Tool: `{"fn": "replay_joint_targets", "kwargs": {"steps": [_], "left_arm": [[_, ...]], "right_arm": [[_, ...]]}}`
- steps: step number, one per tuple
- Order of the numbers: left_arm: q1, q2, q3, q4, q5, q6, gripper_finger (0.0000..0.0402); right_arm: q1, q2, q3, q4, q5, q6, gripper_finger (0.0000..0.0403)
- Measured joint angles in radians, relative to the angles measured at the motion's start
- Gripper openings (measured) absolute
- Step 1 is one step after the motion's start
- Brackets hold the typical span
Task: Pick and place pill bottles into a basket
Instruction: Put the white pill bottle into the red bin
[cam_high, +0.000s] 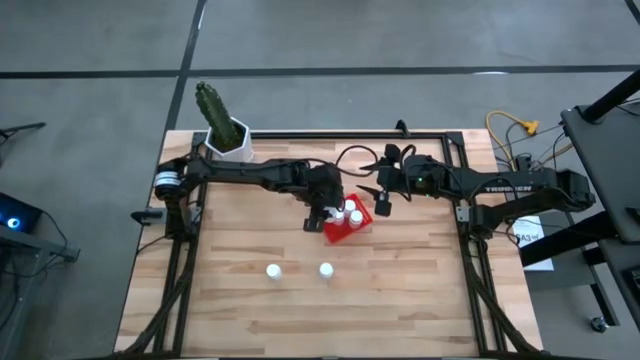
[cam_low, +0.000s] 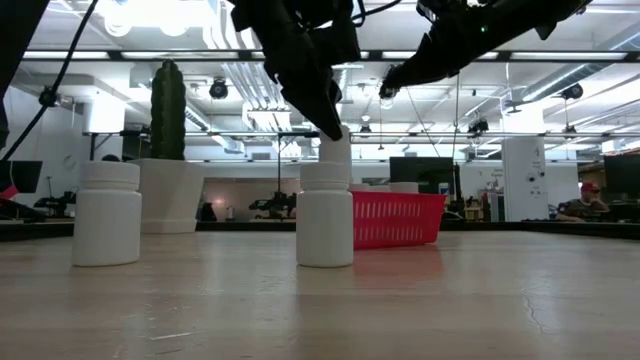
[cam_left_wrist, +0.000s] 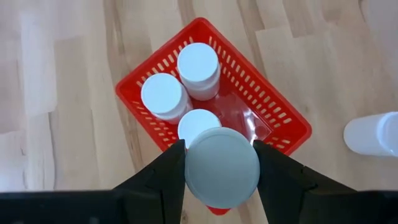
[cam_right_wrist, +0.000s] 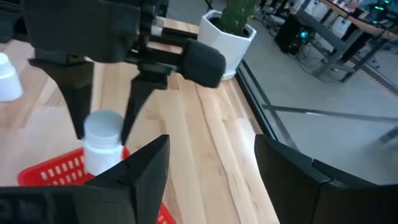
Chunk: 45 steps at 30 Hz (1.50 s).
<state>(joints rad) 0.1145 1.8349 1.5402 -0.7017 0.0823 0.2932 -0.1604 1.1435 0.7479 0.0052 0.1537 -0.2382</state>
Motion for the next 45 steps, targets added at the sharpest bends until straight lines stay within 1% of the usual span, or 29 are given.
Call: {"fn": "replay_joint_targets", "kwargs": {"steps": [10, 14, 23, 32, 35, 45], "left_arm": [[0.002, -0.003, 0.025, -0.029, 0.002, -0.002, 0.0143], [0.002, -0.023, 0.029, -0.032, 0.002, 0.001, 0.0143], [0.002, -0.048, 0.019, -0.048, 0.047, -0.024, 0.0143], [0.001, -0.048, -0.010, -0.037, 0.056, -0.026, 0.0143], [0.001, -0.048, -0.010, -0.017, 0.078, -0.026, 0.0143], [0.002, -0.002, -0.010, -0.016, 0.088, -0.022, 0.0143]], "right_arm": [[-0.002, 0.000, 0.000, -0.005, 0.007, 0.001, 0.0219], [-0.002, 0.000, 0.000, -0.004, 0.007, 0.002, 0.0219], [-0.007, 0.000, 0.000, -0.003, 0.006, 0.001, 0.0219], [-0.007, 0.000, 0.000, -0.002, 0.006, 0.002, 0.0219], [-0.007, 0.000, 0.000, -0.002, 0.006, 0.002, 0.0219], [-0.007, 0.000, 0.000, -0.004, 0.005, 0.003, 0.0219]]}}
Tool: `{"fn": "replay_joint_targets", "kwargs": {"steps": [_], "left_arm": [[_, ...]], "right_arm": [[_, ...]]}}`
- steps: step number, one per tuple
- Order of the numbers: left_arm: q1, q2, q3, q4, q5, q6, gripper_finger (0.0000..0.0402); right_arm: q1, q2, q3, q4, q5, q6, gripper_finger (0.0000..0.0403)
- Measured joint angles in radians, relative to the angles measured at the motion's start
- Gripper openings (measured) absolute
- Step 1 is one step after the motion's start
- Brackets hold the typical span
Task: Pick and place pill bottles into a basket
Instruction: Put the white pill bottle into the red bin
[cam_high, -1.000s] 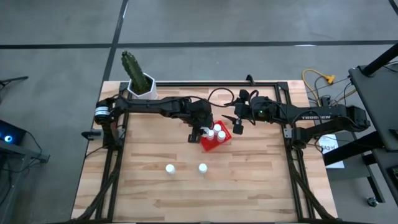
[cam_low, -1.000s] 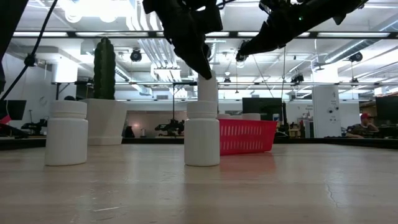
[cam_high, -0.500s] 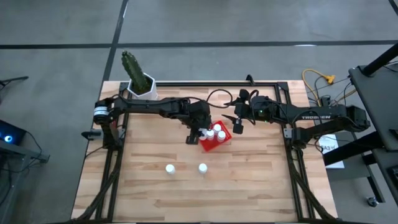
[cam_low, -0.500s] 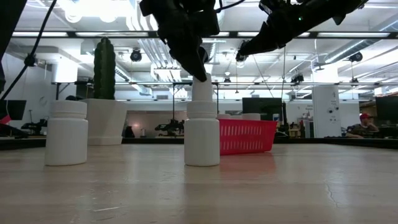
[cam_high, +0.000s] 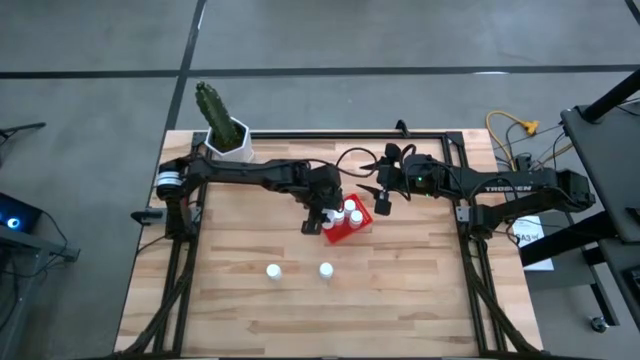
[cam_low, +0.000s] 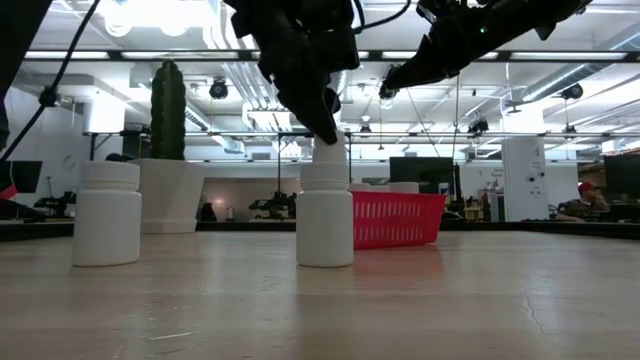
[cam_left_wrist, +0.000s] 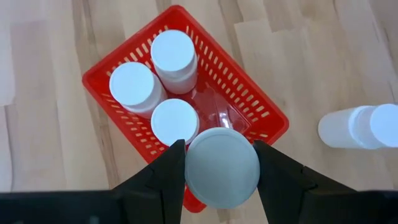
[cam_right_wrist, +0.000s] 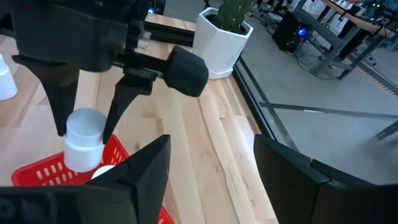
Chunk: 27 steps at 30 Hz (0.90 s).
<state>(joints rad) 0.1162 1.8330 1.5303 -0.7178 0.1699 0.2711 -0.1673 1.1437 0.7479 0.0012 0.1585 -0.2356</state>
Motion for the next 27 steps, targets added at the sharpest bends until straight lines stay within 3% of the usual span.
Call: {"fn": "replay_joint_targets", "kwargs": {"steps": [14, 27], "left_arm": [[0.004, 0.012, -0.004, 0.011, -0.002, 0.015, 0.0143], [0.011, 0.012, -0.094, 0.073, -0.049, 0.025, 0.0143]], "right_arm": [[0.000, 0.000, 0.000, -0.005, 0.000, 0.011, 0.0219], [0.000, 0.001, 0.000, -0.005, 0.000, 0.018, 0.0219]]}}
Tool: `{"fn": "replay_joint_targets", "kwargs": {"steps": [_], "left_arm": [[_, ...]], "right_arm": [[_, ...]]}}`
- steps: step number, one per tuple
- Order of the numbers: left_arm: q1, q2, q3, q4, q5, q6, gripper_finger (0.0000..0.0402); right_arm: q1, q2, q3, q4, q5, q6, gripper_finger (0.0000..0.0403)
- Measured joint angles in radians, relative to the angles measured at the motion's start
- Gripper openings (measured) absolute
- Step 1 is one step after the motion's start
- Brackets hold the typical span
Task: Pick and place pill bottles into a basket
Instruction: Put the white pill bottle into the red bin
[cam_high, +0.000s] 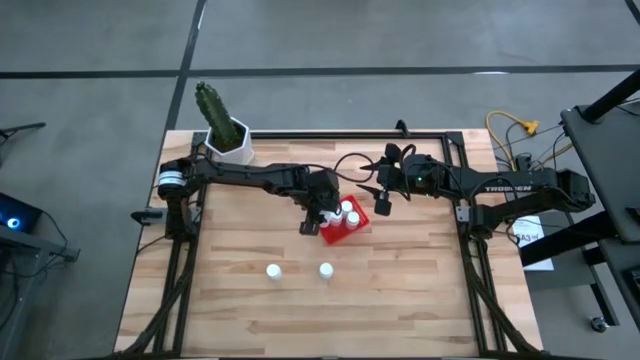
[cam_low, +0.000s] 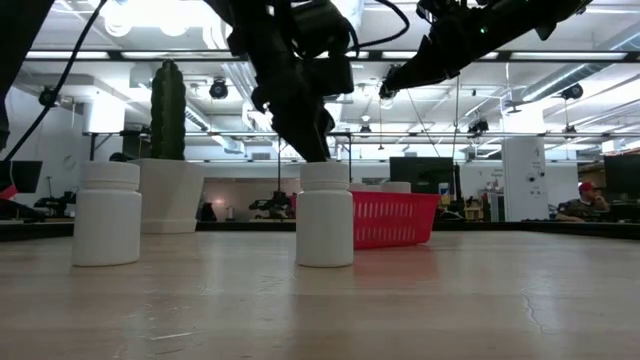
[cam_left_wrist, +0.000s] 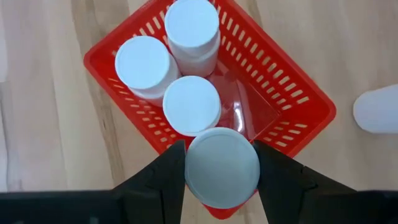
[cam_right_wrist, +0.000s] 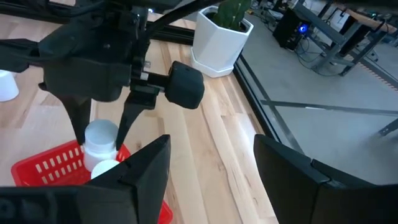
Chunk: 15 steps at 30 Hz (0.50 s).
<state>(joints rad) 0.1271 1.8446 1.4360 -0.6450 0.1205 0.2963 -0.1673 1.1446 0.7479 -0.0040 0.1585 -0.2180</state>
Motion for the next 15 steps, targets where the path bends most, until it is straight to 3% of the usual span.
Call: {"fn": "replay_joint_targets", "kwargs": {"steps": [4, 10, 15], "left_arm": [[0.000, 0.000, -0.018, 0.023, -0.001, 0.003, 0.0149], [0.000, 0.000, -0.037, 0.045, -0.001, 0.006, 0.0208], [0.000, 0.000, -0.037, 0.050, -0.001, 0.005, 0.0227]], "right_arm": [[0.000, 0.000, 0.000, 0.000, 0.000, 0.000, 0.0219], [0.000, 0.000, 0.000, 0.000, 0.000, -0.001, 0.0219], [0.000, 0.000, 0.000, 0.000, 0.000, -0.003, 0.0219]]}}
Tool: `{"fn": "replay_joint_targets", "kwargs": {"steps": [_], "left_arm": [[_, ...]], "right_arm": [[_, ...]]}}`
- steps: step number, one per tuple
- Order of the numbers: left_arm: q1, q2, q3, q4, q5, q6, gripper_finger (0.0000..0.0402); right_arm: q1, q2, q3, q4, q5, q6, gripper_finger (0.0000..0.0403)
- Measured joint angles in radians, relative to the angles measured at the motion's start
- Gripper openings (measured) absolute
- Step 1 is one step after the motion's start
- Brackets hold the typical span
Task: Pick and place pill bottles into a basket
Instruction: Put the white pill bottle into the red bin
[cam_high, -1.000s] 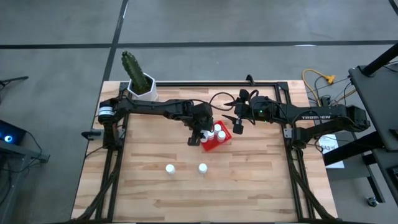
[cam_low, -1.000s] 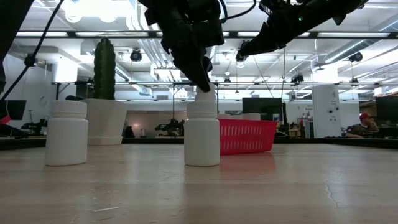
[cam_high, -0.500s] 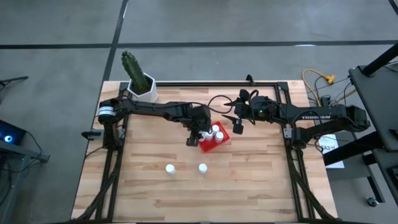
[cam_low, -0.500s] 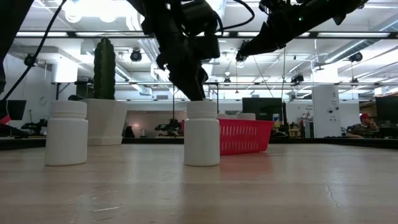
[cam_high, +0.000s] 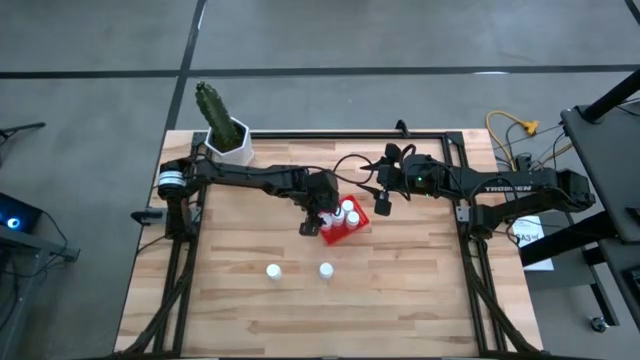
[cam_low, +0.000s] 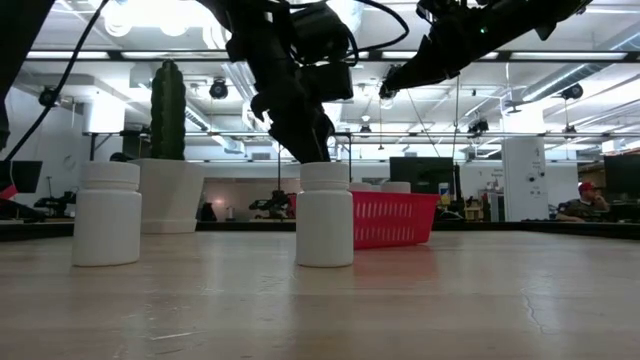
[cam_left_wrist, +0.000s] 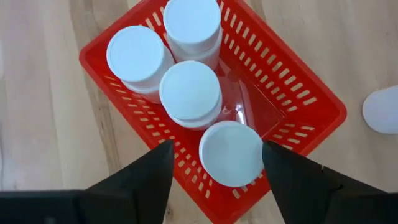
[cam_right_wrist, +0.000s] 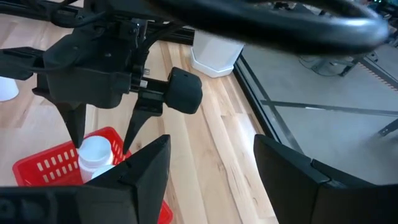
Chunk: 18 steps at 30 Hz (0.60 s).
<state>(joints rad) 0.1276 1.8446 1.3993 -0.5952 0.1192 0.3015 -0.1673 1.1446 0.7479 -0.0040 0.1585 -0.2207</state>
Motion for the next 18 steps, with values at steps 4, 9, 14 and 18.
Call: {"fn": "replay_joint_targets", "kwargs": {"steps": [4, 9, 14, 18], "left_arm": [[0.000, 0.000, 0.015, -0.004, 0.000, 0.000, 0.0228], [0.000, -0.035, 0.033, -0.032, -0.002, 0.002, 0.0230], [0.002, -0.126, 0.011, -0.008, -0.006, 0.012, 0.0230], [0.002, -0.249, -0.109, 0.147, -0.007, 0.011, 0.0230]], "right_arm": [[0.000, 0.000, 0.000, 0.000, 0.000, 0.000, 0.0219], [0.000, 0.000, 0.000, 0.000, 0.000, -0.013, 0.0219], [0.000, 0.000, 0.000, -0.001, 0.000, -0.019, 0.0219], [0.000, 0.000, -0.015, -0.007, -0.001, -0.015, 0.0219]]}}
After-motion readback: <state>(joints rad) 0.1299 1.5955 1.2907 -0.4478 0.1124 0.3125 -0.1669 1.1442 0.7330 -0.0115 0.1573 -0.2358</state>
